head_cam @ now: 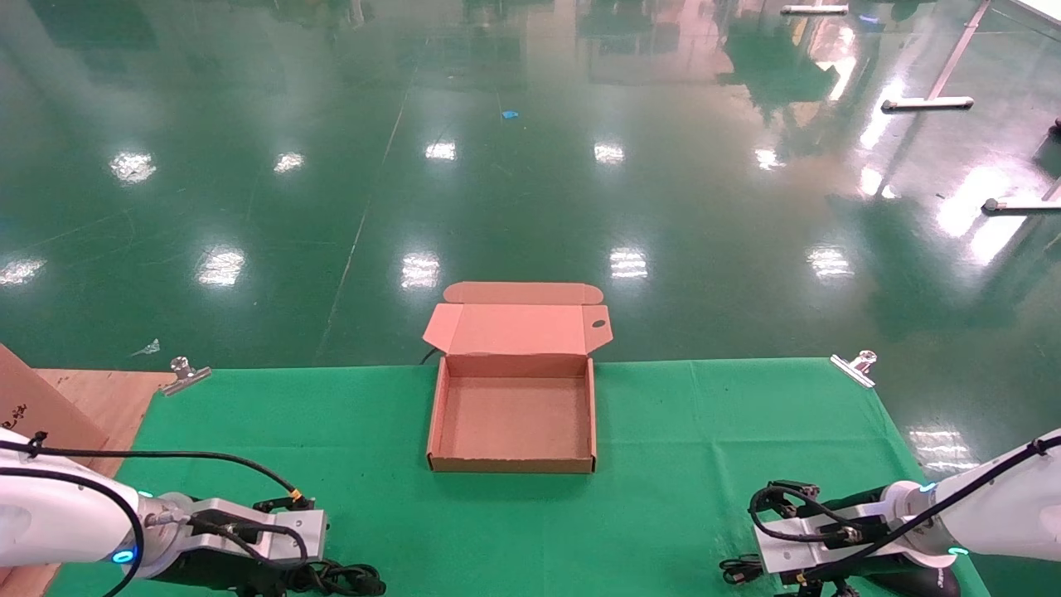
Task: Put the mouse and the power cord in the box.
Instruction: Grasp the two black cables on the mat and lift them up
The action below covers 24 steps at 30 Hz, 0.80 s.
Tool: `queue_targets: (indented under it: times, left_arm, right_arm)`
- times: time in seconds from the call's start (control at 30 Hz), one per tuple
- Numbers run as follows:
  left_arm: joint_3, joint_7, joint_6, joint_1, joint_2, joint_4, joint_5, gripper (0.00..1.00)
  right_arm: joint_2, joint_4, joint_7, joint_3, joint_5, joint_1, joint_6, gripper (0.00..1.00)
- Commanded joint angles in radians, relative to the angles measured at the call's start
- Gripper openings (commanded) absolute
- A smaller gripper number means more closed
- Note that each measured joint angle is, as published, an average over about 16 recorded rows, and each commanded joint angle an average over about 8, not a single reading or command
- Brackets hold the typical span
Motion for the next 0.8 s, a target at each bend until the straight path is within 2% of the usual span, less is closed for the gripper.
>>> queue_targets:
  times: [0.03, 0.8]
  left_arm:
    - [0.0, 0.001, -0.003, -0.001, -0.001, 0.0, 0.0, 0.0]
    - [0.001, 0.002, 0.016, 0.001, 0.006, 0.004, 0.001, 0.0]
  right_arm:
    - [0.0, 0.0, -0.002, 0.0, 0.0, 0.0, 0.002, 0.0]
    - [0.001, -0.005, -0.007, 0.002, 0.003, 0.001, -0.012, 0.0]
